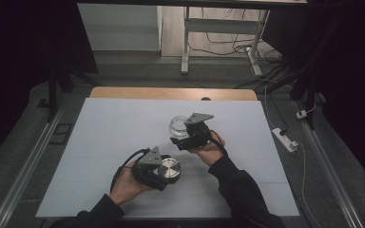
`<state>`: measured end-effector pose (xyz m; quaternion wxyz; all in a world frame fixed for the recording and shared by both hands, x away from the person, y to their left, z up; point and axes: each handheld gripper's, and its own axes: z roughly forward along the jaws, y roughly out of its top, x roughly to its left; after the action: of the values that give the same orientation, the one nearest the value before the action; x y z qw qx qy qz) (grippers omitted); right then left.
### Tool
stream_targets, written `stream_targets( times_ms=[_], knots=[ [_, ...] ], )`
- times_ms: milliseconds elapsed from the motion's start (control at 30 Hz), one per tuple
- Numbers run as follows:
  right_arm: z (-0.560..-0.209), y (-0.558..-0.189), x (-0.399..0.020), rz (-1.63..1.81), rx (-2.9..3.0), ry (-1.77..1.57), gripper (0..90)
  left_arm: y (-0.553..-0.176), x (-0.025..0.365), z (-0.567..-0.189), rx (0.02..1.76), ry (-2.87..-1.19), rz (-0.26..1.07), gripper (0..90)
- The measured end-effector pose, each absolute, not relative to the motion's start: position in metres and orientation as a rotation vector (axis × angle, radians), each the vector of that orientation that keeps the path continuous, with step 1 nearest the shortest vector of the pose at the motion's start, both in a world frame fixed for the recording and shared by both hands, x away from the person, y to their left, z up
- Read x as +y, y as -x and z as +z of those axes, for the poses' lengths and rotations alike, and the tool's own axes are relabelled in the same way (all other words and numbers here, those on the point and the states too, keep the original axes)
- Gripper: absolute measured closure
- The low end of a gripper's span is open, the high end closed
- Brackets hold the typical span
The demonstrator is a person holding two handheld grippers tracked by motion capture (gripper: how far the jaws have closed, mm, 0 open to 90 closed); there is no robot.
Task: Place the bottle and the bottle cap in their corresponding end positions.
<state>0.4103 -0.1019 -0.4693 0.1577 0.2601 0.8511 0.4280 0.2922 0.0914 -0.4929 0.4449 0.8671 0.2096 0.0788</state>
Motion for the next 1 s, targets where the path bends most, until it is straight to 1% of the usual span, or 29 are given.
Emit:
stream_targets(
  times_ms=[300, 1000],
  knots=[
    [-0.477, -0.423, -0.094, 1.206, 2.432, -0.756, 15.2, -0.301, 0.085, -0.513, 0.521, -2.182, 0.209, 18.9],
    [-0.502, -0.437, -0.077, 1.152, 2.45, -0.753, 15.2, -0.316, 0.075, -0.534, 0.552, -2.223, 0.215, 18.9]
  ],
)
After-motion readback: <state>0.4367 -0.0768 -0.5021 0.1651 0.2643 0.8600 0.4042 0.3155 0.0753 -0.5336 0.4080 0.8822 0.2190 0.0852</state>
